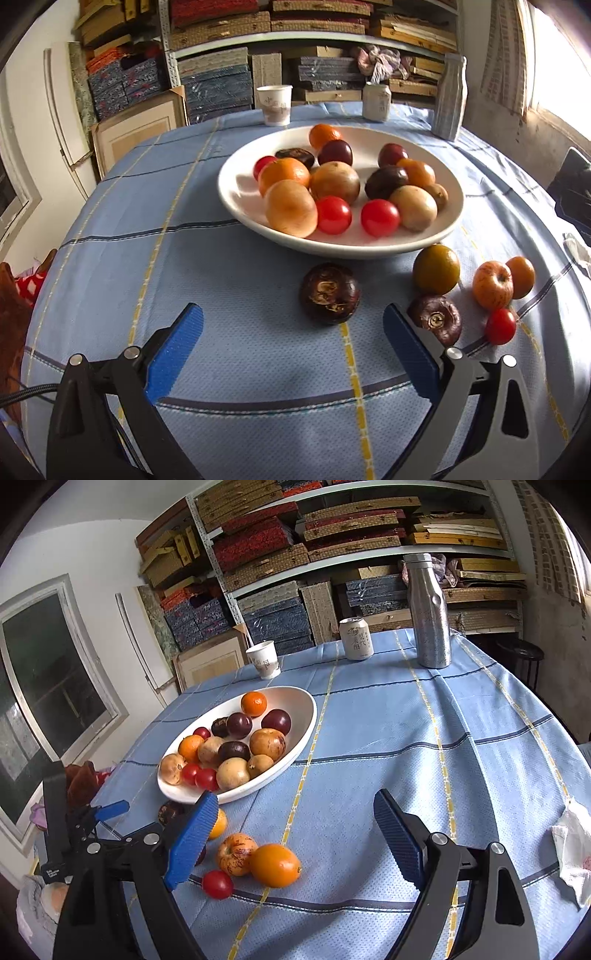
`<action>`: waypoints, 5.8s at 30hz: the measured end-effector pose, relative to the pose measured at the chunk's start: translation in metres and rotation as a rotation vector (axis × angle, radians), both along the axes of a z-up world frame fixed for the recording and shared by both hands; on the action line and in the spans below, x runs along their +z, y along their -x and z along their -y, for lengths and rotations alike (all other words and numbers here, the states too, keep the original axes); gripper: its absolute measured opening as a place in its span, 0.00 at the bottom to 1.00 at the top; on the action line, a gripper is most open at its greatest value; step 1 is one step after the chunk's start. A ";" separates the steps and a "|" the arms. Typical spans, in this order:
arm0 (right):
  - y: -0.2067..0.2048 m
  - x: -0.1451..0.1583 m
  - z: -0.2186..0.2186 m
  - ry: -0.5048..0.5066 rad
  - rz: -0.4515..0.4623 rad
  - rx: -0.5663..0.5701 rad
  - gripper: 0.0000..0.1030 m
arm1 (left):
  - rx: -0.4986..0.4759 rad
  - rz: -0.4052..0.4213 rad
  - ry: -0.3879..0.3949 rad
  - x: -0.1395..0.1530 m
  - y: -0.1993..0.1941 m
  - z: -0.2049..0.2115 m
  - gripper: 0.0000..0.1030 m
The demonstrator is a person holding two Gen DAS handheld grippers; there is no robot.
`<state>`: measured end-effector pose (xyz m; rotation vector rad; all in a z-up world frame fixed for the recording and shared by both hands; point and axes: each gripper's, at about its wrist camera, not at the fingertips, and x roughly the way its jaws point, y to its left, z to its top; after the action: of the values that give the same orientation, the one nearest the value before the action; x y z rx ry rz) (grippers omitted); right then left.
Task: Organize fruits
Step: 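Grasp the dark brown fruit with the left tool while the right tool grasps an orange fruit, then carry both fruits onto the white plate and open both tools, then withdraw both open tools from the plate toward the remaining fruits, then grasp the large dark red onion with the left tool while the right tool grasps a red tomato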
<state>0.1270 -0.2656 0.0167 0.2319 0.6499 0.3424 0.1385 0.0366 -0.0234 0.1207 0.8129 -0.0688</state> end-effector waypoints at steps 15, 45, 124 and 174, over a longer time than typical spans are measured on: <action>0.002 -0.016 -0.018 0.110 -0.054 0.056 0.84 | -0.037 -0.090 0.033 -0.015 -0.030 0.009 0.65; -0.004 -0.045 -0.045 0.157 -0.193 0.227 0.41 | -0.008 -0.093 0.126 -0.015 -0.027 -0.006 0.38; -0.012 0.007 -0.017 -0.039 -0.005 0.013 0.91 | -0.079 0.088 0.113 0.028 0.018 0.030 0.93; -0.010 -0.004 -0.016 -0.019 -0.050 0.012 0.94 | -0.057 -0.093 -0.020 -0.012 -0.011 0.040 0.96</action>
<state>0.1368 -0.2496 0.0130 0.2557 0.6974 0.3556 0.1497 -0.0035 -0.0355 0.1604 0.9028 -0.1207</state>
